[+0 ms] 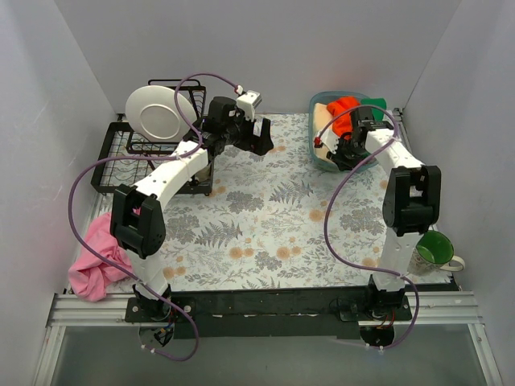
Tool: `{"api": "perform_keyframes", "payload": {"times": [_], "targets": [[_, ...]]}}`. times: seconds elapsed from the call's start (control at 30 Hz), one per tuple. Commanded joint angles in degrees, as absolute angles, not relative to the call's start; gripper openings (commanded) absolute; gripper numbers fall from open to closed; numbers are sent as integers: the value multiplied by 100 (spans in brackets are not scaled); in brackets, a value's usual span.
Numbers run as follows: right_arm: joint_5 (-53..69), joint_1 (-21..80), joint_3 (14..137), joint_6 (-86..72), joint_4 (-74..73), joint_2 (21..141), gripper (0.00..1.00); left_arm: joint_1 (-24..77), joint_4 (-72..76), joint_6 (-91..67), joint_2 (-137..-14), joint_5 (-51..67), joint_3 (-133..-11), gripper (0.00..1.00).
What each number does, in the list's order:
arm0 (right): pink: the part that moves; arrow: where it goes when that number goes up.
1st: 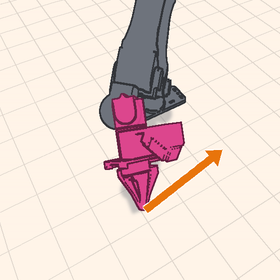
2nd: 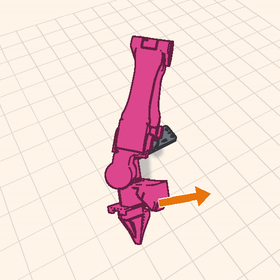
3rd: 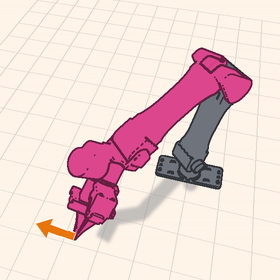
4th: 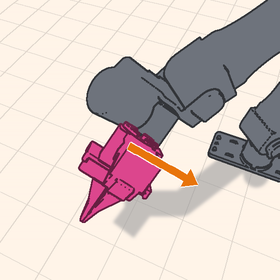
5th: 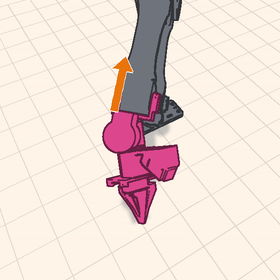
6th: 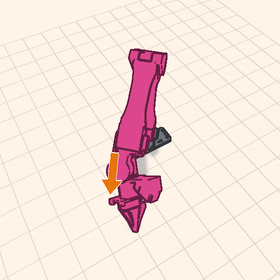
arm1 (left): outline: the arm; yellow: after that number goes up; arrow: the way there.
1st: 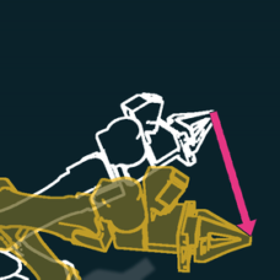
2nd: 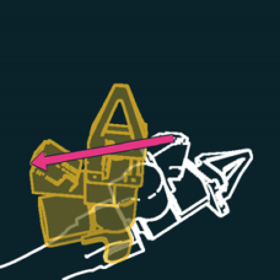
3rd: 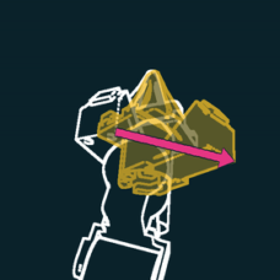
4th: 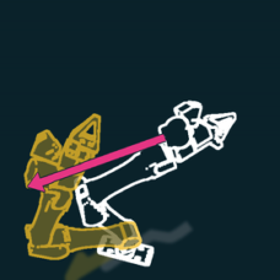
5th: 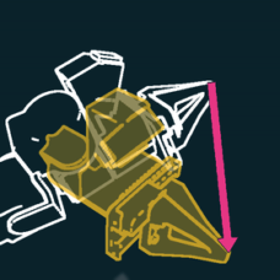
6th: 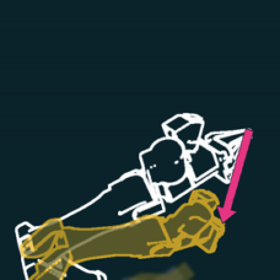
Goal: Roll the t-shirts
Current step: Move the bin to the corner of the board.
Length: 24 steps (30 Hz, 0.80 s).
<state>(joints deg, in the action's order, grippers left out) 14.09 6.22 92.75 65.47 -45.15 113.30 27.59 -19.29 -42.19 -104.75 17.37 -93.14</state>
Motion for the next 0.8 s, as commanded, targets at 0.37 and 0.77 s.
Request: {"api": "perform_keyframes", "payload": {"times": [0.37,0.77], "targets": [[510,-430,8472,8498,-4517,10731,1,2760,-1925,-4254,-10476,1837,-9580,98],[158,-1019,9211,8112,-4737,11153,1,2777,-1881,-4263,-10564,1837,-9633,98]]}}
